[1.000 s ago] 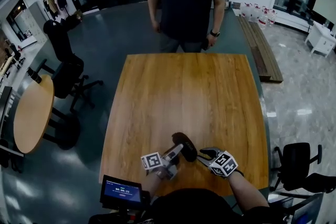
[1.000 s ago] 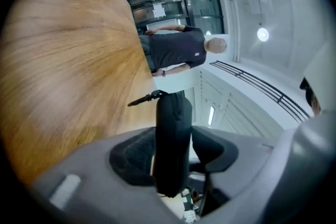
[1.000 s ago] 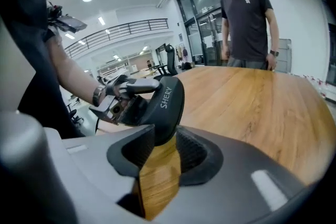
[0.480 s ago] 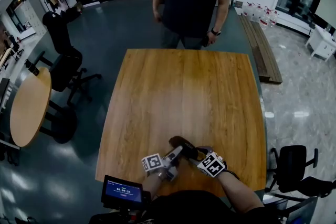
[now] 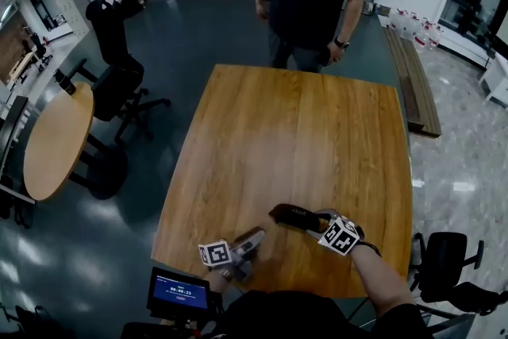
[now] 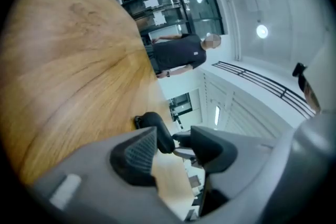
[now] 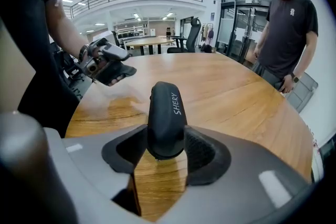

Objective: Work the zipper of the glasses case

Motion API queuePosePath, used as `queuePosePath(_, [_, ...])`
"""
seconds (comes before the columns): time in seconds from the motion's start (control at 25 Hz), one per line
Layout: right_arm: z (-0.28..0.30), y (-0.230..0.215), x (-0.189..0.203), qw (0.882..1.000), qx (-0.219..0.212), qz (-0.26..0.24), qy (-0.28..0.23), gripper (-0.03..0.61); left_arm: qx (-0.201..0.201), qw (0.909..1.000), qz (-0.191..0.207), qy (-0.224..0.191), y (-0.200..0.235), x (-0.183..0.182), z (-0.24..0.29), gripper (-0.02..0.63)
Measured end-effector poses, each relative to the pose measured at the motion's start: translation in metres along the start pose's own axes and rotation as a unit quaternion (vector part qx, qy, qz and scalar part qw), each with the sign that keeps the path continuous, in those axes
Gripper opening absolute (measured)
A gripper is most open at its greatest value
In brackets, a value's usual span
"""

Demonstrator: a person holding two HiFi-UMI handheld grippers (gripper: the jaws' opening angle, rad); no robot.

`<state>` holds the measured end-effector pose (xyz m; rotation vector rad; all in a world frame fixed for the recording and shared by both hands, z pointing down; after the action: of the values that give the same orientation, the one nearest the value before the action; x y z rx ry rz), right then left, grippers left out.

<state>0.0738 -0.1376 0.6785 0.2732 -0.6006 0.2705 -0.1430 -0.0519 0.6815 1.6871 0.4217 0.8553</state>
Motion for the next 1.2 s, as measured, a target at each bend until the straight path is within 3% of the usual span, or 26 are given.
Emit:
queuePosePath(0.12, [-0.012, 0.006, 0.014, 1.0, 0.001, 0.003, 0.008, 0.229, 0.039, 0.9954, 0.075, 0.045, -0.048, 0.012, 0.001, 0.193])
queuePosePath(0.2, [-0.014, -0.007, -0.009, 1.0, 0.012, 0.011, -0.006, 0.259, 0.069, 0.9887, 0.117, 0.063, -0.08, -0.01, 0.01, 0.185])
queuePosePath(0.28, [-0.013, -0.011, -0.038, 0.999, 0.016, 0.032, -0.03, 0.261, 0.083, 0.9881, 0.115, 0.061, -0.094, -0.026, 0.01, 0.173])
queuePosePath(0.4, [-0.028, 0.005, -0.038, 0.993, 0.032, 0.09, -0.066, 0.261, 0.101, 0.9864, 0.105, 0.075, -0.101, -0.011, 0.004, 0.143])
queuePosePath(0.48, [-0.049, 0.011, -0.03, 0.981, 0.076, 0.147, -0.105, 0.23, 0.11, 0.9816, 0.12, 0.1, -0.106, -0.001, 0.003, 0.096])
queuePosePath(0.6, [-0.09, 0.02, -0.031, 0.94, 0.149, 0.248, -0.182, 0.005, 0.119, 0.9718, 0.154, 0.133, -0.114, 0.01, 0.006, 0.018])
queuePosePath(0.68, [-0.109, 0.034, -0.04, 0.918, 0.162, 0.288, -0.219, 0.005, 0.12, 0.9663, 0.173, 0.149, -0.121, 0.01, 0.008, 0.0])
queuePosePath(0.88, [-0.155, 0.071, -0.06, 0.88, 0.162, 0.339, -0.291, 0.005, 0.1, 0.9549, 0.23, 0.159, -0.145, 0.019, 0.017, 0.0])
queuePosePath(0.96, [-0.173, 0.085, -0.063, 0.871, 0.151, 0.347, -0.313, 0.005, 0.095, 0.9482, 0.259, 0.157, -0.165, 0.033, 0.018, 0.0])
queuePosePath(1.08, [-0.191, 0.104, -0.067, 0.87, 0.13, 0.338, -0.335, 0.004, 0.085, 0.9408, 0.29, 0.154, -0.187, 0.055, 0.015, 0.0])
queuePosePath(1.2, [-0.211, 0.128, -0.054, 0.873, 0.109, 0.329, -0.343, 0.005, 0.075, 0.9448, 0.286, 0.142, -0.201, 0.091, 0.013, 0.0])
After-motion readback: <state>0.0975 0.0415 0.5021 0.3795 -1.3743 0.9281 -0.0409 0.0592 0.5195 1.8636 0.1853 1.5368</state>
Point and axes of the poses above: the fingertips, and each gripper's own axes: z forward along the fingers, y to its left, x out of its underside, the point moved 6 cm from there along -z, backward along the fingers, and after that the axes turned 12 degrees about x, right-handed, at the moved point
